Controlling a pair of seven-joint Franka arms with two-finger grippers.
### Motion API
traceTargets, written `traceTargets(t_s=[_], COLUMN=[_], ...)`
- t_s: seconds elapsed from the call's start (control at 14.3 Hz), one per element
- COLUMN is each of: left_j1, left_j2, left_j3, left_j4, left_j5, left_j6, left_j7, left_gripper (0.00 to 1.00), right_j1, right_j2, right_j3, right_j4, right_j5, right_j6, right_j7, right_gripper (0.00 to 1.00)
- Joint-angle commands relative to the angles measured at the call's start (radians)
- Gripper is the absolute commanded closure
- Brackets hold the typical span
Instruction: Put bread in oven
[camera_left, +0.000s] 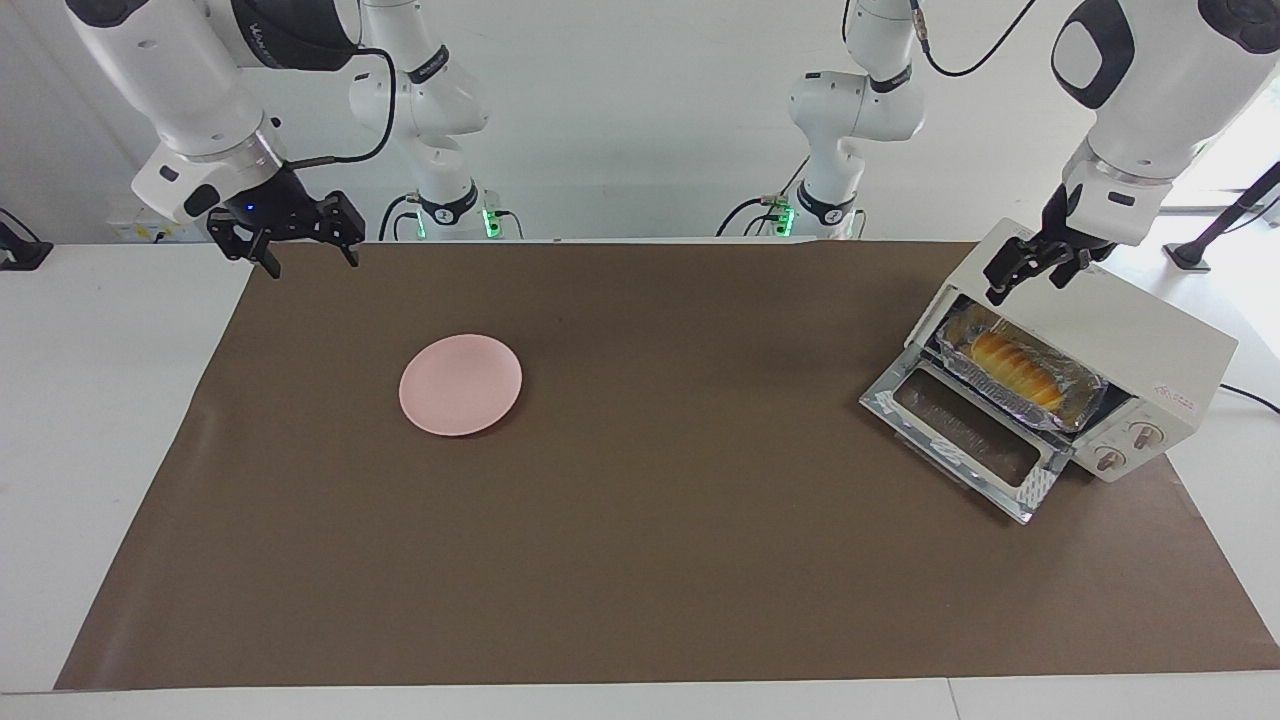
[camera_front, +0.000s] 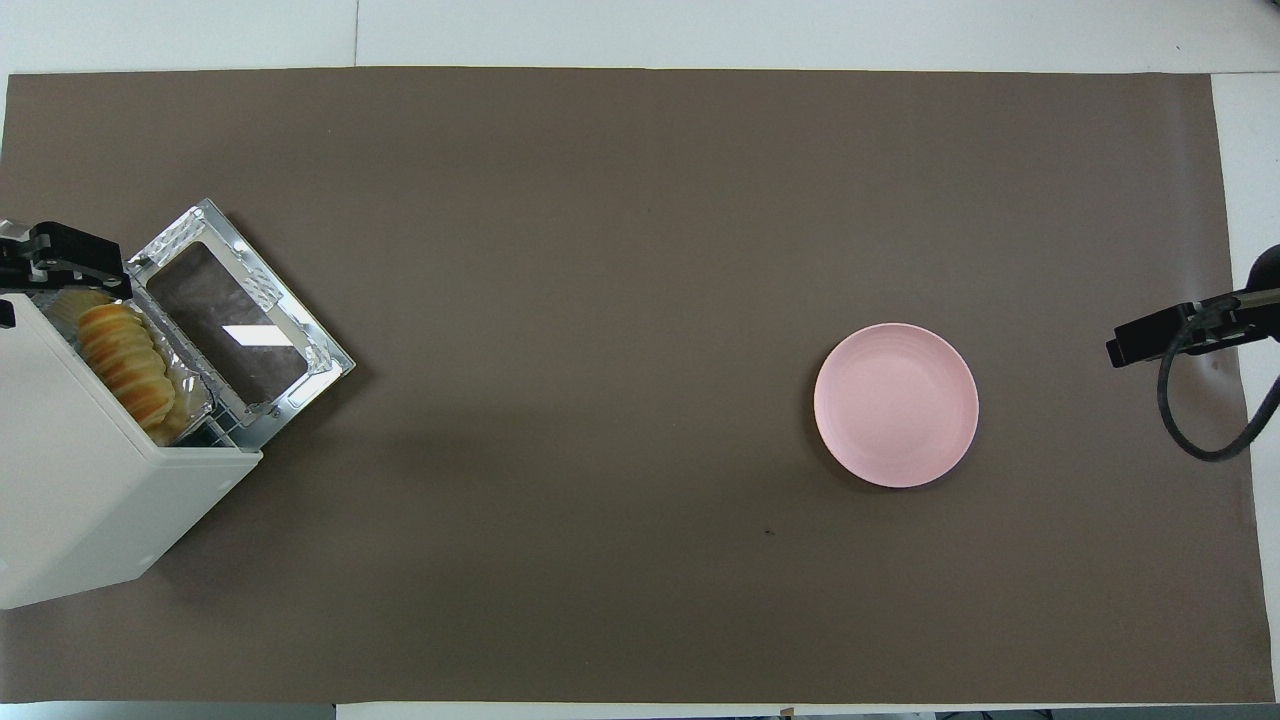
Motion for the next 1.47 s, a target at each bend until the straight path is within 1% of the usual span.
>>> traceTargets(t_s=[0.0,0.21,0.35,0.77,0.91,0.98,1.12,1.4], left_j1=[0.097,0.271,0.334,0.32,0.351,0.351,0.351,0.334], left_j2=[-0.015,-0.012,-0.014,-0.008,-0.005,-0.005,-0.005,-0.011], left_j3=[-0.097,-0.296,-0.364,-0.379,-0.418,-0.421,-0.421,-0.422], left_j4=[-0.011,-0.011,-0.012,-0.015,-0.009,-0.009,-0.009,-0.018], left_j5=[-0.001,-0.001,-0.001,-0.001,-0.001,-0.003,-0.053,-0.061], left_j6=[0.012,0.014,0.01,-0.035,-0.043,-0.04,-0.034,-0.039], left_j7=[0.01,0.019,0.027,0.037,0.092,0.102,0.105,0.114], left_gripper=[0.0,0.0,0.0,0.0,0.0,0.0,0.0,0.0], right_j1=[-0.011,-0.011,-0.011,-0.011,-0.011,-0.011,-0.011,-0.011], right_j2=[-0.023,-0.023,-0.023,-0.023,-0.023,-0.023,-0.023,-0.023], right_j3=[0.01,0.01,0.01,0.01,0.01,0.01,0.01,0.01], right_j4=[-0.023,-0.023,-0.023,-0.023,-0.023,-0.023,-0.023,-0.023], right_j5=[-0.014,-0.014,-0.014,-0.014,-0.014,-0.014,-0.014,-0.014], right_j6=[-0.007,-0.007,-0.007,-0.007,-0.007,-0.007,-0.007,-0.007], right_j7=[0.009,0.009,0.009,0.009,0.009,0.009,0.009,0.009], right_gripper=[0.0,0.0,0.0,0.0,0.0,0.0,0.0,0.0])
